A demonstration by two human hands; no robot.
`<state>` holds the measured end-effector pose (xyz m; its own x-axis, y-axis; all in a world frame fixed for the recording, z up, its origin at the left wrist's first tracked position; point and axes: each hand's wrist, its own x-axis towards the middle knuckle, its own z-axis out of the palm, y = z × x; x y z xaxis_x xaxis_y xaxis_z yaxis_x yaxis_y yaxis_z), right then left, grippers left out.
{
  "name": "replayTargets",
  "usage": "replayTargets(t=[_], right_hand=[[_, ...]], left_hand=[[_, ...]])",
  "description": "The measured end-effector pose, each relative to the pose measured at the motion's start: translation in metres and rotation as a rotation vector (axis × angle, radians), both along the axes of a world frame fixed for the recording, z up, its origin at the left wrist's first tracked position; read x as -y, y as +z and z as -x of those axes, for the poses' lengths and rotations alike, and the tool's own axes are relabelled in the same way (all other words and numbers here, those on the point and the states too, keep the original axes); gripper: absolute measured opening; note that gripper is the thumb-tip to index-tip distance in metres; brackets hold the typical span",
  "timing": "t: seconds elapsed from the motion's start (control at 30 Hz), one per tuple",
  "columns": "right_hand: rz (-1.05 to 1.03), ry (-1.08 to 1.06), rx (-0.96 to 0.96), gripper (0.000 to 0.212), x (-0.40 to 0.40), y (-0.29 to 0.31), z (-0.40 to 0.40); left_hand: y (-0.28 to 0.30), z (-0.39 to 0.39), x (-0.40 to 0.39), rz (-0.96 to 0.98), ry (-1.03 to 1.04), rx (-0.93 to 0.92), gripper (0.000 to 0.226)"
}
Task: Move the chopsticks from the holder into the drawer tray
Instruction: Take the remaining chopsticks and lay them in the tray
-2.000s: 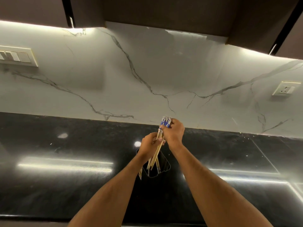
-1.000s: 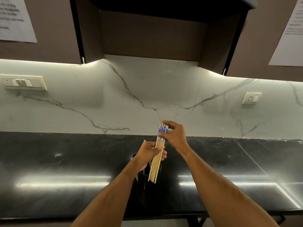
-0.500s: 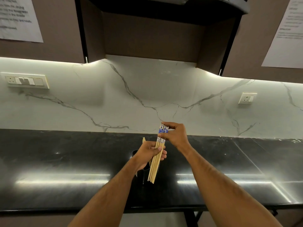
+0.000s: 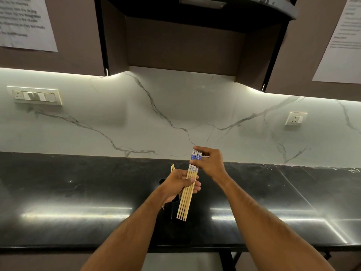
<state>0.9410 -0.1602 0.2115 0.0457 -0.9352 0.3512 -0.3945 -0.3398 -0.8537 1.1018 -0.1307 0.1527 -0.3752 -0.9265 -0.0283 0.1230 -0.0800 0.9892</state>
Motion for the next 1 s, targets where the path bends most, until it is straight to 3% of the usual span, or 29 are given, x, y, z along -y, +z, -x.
replayTargets(t=[0.43, 0.57, 0.77, 1.0], right_hand=[[-0.018, -0.001, 0.032, 0.054, 0.002, -0.007, 0.003], [-0.027, 0.03, 0.019, 0.063, 0.003, -0.004, 0.003], [-0.029, 0.009, 0.031, 0.054, 0.005, -0.008, 0.008], [-0.034, -0.068, 0.141, 0.06, 0.006, -0.017, 0.017]], left_hand=[[-0.002, 0.001, 0.005, 0.011, 0.023, 0.064, 0.019], [-0.001, 0.002, 0.006, 0.012, 0.034, 0.081, 0.02], [-0.001, 0.001, 0.006, -0.024, -0.014, 0.089, 0.021], [-0.006, -0.002, 0.005, -0.03, -0.044, 0.257, 0.019]])
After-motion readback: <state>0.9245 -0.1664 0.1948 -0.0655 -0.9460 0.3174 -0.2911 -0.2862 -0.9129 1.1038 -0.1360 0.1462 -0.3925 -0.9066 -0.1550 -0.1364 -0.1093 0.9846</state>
